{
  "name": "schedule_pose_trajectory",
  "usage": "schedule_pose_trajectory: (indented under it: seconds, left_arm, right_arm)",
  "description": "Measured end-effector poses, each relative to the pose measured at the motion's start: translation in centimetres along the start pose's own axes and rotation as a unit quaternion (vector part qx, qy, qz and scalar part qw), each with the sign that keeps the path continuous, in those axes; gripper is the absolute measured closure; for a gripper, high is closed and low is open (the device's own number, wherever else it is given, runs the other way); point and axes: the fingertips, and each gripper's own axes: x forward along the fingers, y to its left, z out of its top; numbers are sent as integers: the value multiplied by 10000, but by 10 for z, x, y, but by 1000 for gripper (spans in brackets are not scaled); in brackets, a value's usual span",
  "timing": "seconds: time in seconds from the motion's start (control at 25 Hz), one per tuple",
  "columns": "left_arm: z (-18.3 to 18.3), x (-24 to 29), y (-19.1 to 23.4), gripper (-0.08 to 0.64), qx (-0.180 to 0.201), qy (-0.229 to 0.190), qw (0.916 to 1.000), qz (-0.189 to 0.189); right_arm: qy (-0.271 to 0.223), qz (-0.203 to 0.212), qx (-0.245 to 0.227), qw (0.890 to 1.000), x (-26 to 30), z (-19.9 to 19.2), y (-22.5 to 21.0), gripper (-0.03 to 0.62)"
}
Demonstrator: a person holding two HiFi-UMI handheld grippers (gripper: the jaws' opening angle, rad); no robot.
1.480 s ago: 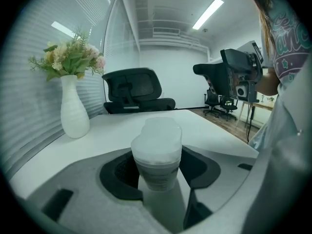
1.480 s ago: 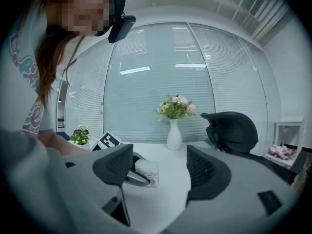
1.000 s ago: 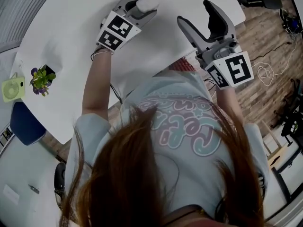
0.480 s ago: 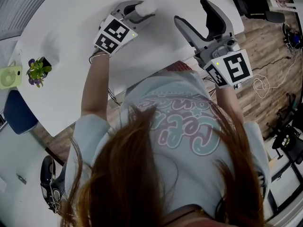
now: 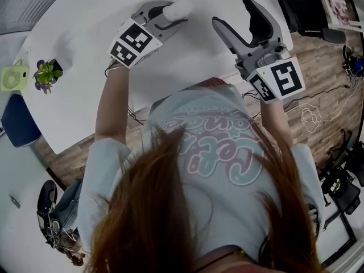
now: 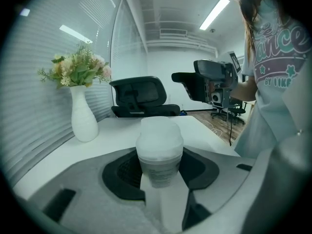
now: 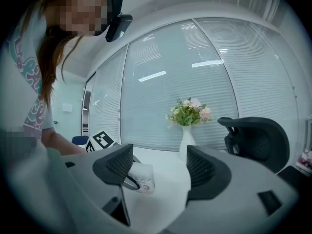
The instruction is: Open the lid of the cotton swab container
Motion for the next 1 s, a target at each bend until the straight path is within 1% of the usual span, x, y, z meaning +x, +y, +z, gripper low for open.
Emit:
schedule_pose_trajectory:
  seconds: [0.4, 0.6, 0.8, 1.0]
  left_arm:
    - [23, -24, -6, 367, 147, -3, 9999, -18]
    - [34, -31, -12, 367, 144, -61, 9998, -98]
    - [46, -38, -20, 367, 273, -35, 9993, -237]
    - [54, -46, -25, 367, 333, -67, 9988, -366]
  right_arm:
    - [-31, 520, -202, 9984, 13, 7, 2, 262]
    - [-48, 835, -273, 9961, 19, 12, 2, 262]
    - [-109, 1236, -236, 9920, 25, 19, 7, 262]
    - [-124, 1692, -296, 9851, 32, 24, 20, 262]
